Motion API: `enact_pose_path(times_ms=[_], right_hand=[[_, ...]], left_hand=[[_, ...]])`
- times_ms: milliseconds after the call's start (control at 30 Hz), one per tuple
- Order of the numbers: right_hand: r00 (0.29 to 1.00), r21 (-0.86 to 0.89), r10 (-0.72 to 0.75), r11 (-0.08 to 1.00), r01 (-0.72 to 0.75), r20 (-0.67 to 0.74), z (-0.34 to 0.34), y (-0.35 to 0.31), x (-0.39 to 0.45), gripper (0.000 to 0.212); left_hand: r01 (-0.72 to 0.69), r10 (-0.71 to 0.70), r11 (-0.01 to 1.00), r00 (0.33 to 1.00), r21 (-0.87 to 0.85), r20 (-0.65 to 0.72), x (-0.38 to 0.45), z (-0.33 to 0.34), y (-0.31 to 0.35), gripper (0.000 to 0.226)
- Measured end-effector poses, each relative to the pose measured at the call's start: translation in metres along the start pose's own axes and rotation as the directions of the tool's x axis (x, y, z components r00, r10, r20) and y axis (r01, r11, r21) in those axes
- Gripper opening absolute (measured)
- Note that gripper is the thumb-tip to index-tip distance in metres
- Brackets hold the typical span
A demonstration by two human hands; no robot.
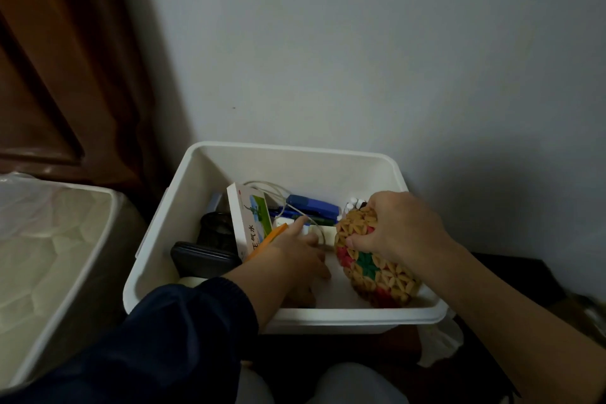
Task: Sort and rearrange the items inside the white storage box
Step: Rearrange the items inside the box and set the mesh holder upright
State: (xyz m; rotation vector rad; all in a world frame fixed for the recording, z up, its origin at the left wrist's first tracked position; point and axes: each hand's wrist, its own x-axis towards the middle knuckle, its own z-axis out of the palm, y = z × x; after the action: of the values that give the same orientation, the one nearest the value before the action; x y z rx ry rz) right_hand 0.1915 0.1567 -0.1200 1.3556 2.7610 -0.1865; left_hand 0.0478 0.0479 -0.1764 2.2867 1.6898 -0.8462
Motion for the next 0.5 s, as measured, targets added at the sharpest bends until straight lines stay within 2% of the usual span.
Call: enact_pose_path(times_ms=[200, 333, 500], right_hand=[[1.0, -0.011, 0.012, 1.0, -0.012, 0.015, -0.009, 0.0, -0.003, 0.058], [1.0, -0.012, 0.007, 1.0, -0.007, 0.02, 0.002, -0.005, -0.005, 0.056], [0.994, 0.191, 0.035, 0.98, -0.054, 0.099, 0.017, -0.003, -0.003, 0.055]], left_hand=[[0.004, -0.004, 1.0, 1.0, -0.009, 0.022, -0.004, 0.0, -0.001, 0.043], [0.047, -0.047, 0.999, 0.997, -0.007, 0.066, -0.004, -0.001, -0.002, 0.051], [0.133, -0.131, 0.991, 0.989, -0.018, 0.068, -0.009, 0.002, -0.006, 0.059]])
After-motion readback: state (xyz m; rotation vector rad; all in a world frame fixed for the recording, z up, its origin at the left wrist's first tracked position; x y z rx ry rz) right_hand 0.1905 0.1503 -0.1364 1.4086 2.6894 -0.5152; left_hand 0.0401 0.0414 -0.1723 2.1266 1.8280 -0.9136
